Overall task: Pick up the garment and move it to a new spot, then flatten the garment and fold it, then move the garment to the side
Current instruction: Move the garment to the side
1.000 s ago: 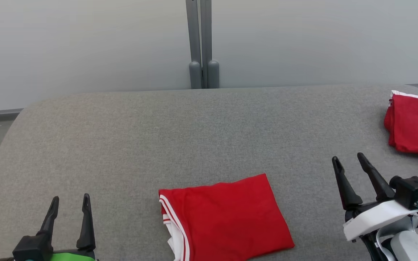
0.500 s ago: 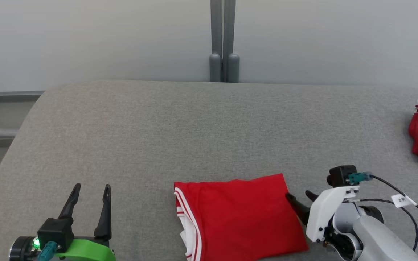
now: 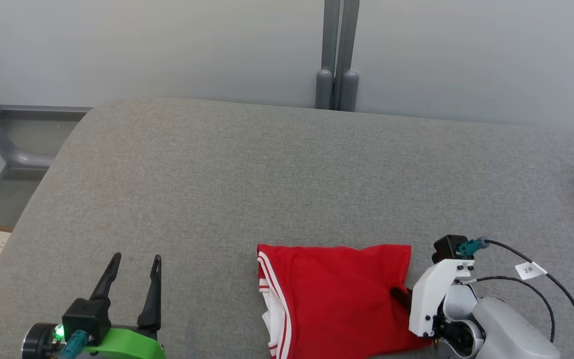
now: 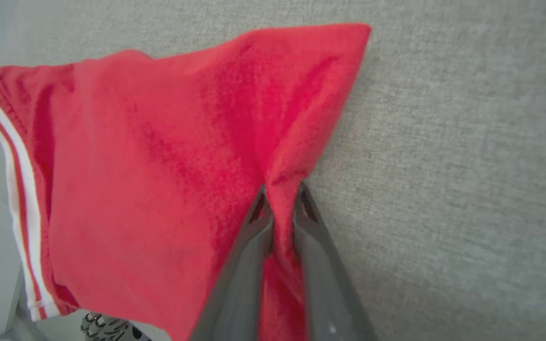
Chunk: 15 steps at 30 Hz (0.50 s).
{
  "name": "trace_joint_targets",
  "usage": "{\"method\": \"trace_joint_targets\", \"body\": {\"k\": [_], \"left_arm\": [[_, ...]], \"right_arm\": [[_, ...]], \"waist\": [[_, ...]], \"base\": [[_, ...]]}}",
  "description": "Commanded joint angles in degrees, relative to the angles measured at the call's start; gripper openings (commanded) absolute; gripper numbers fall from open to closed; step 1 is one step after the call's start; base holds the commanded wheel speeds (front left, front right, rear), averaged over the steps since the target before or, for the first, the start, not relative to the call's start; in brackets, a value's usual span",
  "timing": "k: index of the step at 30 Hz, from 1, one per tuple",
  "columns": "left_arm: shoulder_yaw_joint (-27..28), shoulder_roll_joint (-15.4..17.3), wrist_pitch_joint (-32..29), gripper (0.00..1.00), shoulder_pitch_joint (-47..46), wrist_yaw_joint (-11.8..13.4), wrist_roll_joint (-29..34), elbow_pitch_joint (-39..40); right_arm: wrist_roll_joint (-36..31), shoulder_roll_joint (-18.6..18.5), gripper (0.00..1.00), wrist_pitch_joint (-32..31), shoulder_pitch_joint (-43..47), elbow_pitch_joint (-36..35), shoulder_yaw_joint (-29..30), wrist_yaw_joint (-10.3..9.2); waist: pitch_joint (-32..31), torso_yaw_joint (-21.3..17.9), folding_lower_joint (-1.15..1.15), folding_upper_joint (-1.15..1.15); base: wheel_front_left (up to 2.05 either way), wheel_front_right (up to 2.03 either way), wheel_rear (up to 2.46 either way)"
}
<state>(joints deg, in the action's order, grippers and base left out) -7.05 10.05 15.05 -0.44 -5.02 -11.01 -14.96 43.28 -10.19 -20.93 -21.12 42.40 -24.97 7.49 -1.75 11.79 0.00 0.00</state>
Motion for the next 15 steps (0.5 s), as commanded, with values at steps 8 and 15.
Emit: {"method": "trace_joint_targets", "body": {"k": [8, 15], "left_arm": [[-1.2, -1.0, 0.1, 1.0, -2.7, -0.6, 0.1, 2.1], [-3.1, -1.8, 0.1, 1.0, -4.9, -1.4, 0.0, 3.0]], "right_arm": [[-0.9, -4.7, 0.0, 6.4, -5.0, -5.3, -0.9, -0.03], [0.3, -9.9, 0.0, 6.6, -8.7, -7.7, -0.3, -0.03]], "waist": [[2.7, -5.0, 0.0, 0.0], [4.9, -12.9, 0.0, 0.0]], "base": [[0.0, 0.0, 0.0], [0.0, 0.0, 0.0]]}}
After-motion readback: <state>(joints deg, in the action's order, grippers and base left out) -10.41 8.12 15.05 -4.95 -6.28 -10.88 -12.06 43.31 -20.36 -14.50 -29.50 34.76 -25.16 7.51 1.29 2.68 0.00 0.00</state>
